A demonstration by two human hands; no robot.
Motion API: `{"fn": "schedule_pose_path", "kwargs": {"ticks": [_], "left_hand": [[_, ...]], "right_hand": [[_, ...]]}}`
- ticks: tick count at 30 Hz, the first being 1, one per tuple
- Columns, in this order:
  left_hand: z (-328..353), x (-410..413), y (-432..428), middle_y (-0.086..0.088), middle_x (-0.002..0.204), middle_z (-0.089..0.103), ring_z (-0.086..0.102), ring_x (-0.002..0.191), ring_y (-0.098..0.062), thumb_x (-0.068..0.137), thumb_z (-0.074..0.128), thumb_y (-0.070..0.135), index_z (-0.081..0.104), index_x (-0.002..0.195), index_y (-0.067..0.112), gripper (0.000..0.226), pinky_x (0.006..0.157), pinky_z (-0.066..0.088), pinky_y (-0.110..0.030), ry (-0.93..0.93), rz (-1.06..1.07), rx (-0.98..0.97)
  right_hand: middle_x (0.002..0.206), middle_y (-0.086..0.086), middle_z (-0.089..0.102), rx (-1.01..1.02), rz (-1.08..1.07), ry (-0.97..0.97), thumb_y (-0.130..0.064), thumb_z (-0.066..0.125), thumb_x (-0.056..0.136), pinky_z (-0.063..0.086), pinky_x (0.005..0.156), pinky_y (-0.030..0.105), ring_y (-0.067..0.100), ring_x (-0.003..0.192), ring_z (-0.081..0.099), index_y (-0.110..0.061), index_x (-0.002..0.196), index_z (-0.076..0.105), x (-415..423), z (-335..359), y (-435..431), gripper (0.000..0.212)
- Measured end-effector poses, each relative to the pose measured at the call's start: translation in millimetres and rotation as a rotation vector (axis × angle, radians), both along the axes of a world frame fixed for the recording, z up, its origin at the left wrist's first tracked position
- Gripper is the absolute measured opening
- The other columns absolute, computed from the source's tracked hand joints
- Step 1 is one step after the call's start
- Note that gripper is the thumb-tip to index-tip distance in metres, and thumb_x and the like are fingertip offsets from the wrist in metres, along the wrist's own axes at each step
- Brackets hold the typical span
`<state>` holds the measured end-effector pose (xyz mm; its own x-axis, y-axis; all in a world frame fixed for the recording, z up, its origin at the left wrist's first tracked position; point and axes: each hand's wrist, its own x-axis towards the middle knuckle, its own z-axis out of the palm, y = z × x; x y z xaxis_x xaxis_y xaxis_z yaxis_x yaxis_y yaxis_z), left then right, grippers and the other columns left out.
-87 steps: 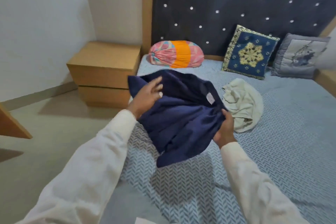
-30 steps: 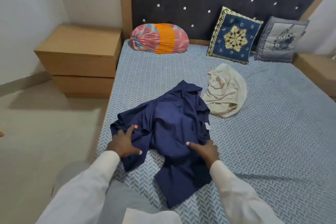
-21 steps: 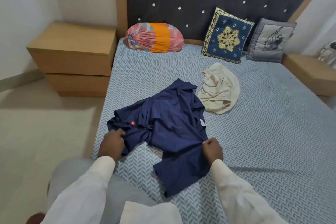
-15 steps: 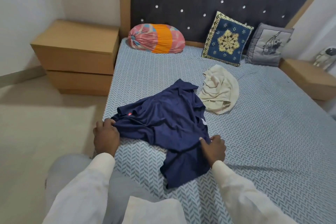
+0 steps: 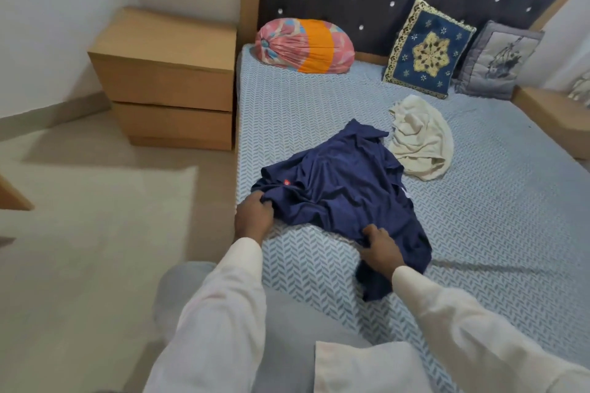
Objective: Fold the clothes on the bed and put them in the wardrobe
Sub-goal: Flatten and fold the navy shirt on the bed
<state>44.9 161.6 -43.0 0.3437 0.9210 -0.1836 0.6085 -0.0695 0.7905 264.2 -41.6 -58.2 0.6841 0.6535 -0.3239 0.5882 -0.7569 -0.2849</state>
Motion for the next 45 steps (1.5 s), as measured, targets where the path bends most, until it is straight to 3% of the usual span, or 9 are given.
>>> {"fn": "schedule_pose_path", "kwargs": {"ticks": [3, 8, 16, 20, 23, 27, 32, 38, 45], "left_hand": [[10.9, -5.6, 0.2, -0.008, 0.105, 0.066, 0.059, 0.098, -0.032, 0.089, 0.048, 0.010, 0.063, 0.104, 0.017, 0.022, 0.074, 0.039, -0.029, -0.181, 0.125, -0.062], [16.9, -27.4, -14.6, -0.001, 0.102, 0.068, 0.061, 0.095, -0.020, 0.089, 0.060, 0.011, 0.066, 0.103, 0.019, 0.018, 0.081, 0.042, -0.023, -0.416, 0.259, -0.189], [-4.2, -26.1, -40.0, -0.013, 0.107, 0.069, 0.062, 0.098, -0.023, 0.089, 0.057, -0.003, 0.068, 0.100, 0.010, 0.021, 0.091, 0.049, -0.034, -0.480, 0.041, -0.300], [-21.5, -35.7, -61.1, -0.018, 0.103, 0.067, 0.061, 0.099, -0.028, 0.090, 0.050, -0.012, 0.070, 0.086, 0.007, 0.028, 0.092, 0.051, -0.040, -0.124, -0.271, -0.501], [-19.0, -44.5, -70.9, -0.013, 0.086, 0.063, 0.058, 0.089, -0.029, 0.087, 0.049, -0.016, 0.067, 0.082, 0.010, 0.032, 0.090, 0.054, -0.048, 0.038, -0.302, -0.554], [-23.0, -50.6, -64.1, -0.028, 0.106, 0.060, 0.061, 0.085, -0.038, 0.085, 0.056, -0.011, 0.052, 0.083, 0.016, 0.027, 0.073, 0.057, -0.058, -0.052, -0.090, -0.473], [3.9, -46.4, -79.5, -0.014, 0.076, 0.048, 0.050, 0.057, -0.022, 0.093, 0.050, -0.012, 0.045, 0.079, 0.006, 0.024, 0.034, 0.049, -0.027, -0.138, 0.073, -0.570], [15.5, -41.3, -85.5, -0.014, 0.070, 0.055, 0.055, 0.031, -0.009, 0.098, 0.053, 0.003, 0.052, 0.087, 0.002, 0.010, 0.033, 0.047, -0.021, -0.234, 0.163, -0.667], [28.5, -26.8, -95.7, -0.008, 0.071, 0.059, 0.058, 0.041, -0.006, 0.098, 0.057, 0.013, 0.057, 0.084, 0.009, 0.014, 0.042, 0.049, -0.017, -0.372, 0.091, -0.684]], "right_hand": [[0.121, 0.013, 0.061, 0.051, -0.036, 0.009, -0.005, 0.061, 0.083, 0.045, 0.077, 0.033, 0.033, 0.105, 0.060, -0.015, 0.120, 0.050, 3.6, 23.1, -4.8, 0.040], [0.102, 0.014, 0.065, 0.013, -0.151, -0.347, -0.007, 0.058, 0.076, 0.049, 0.075, 0.039, 0.035, 0.095, 0.063, -0.022, 0.103, 0.060, 20.6, 88.0, -31.4, 0.031], [0.093, 0.012, 0.064, -0.123, -0.300, -0.809, -0.011, 0.064, 0.078, 0.040, 0.082, 0.042, 0.036, 0.091, 0.059, -0.021, 0.091, 0.069, 82.5, 113.4, -127.8, 0.017], [0.120, 0.006, 0.065, -0.424, -0.324, -0.478, -0.028, 0.059, 0.088, 0.040, 0.100, 0.044, 0.029, 0.115, 0.060, -0.023, 0.114, 0.068, 80.9, 77.7, -162.2, 0.028], [0.141, 0.011, 0.053, -0.437, -0.378, -0.151, -0.037, 0.056, 0.093, 0.035, 0.111, 0.044, 0.030, 0.131, 0.050, -0.016, 0.134, 0.056, 65.9, 47.8, -166.8, 0.046], [0.109, 0.018, 0.064, -0.023, -0.165, -0.189, -0.019, 0.061, 0.086, 0.051, 0.081, 0.037, 0.035, 0.102, 0.063, -0.012, 0.100, 0.062, 44.9, 32.2, -156.5, 0.015], [0.108, 0.013, 0.065, 0.092, -0.058, -0.120, -0.016, 0.066, 0.080, 0.050, 0.083, 0.036, 0.032, 0.103, 0.062, -0.014, 0.108, 0.065, 42.5, 4.4, -151.3, 0.028], [0.112, 0.006, 0.053, 0.257, -0.020, -0.197, -0.035, 0.073, 0.078, 0.049, 0.079, 0.041, 0.030, 0.114, 0.047, -0.019, 0.115, 0.057, 23.3, -5.0, -128.1, 0.044], [0.122, -0.003, 0.056, 0.359, 0.503, -0.018, -0.061, 0.073, 0.069, 0.044, 0.096, 0.036, 0.018, 0.116, 0.047, -0.031, 0.131, 0.053, -72.6, 5.6, -26.8, 0.072]]}}
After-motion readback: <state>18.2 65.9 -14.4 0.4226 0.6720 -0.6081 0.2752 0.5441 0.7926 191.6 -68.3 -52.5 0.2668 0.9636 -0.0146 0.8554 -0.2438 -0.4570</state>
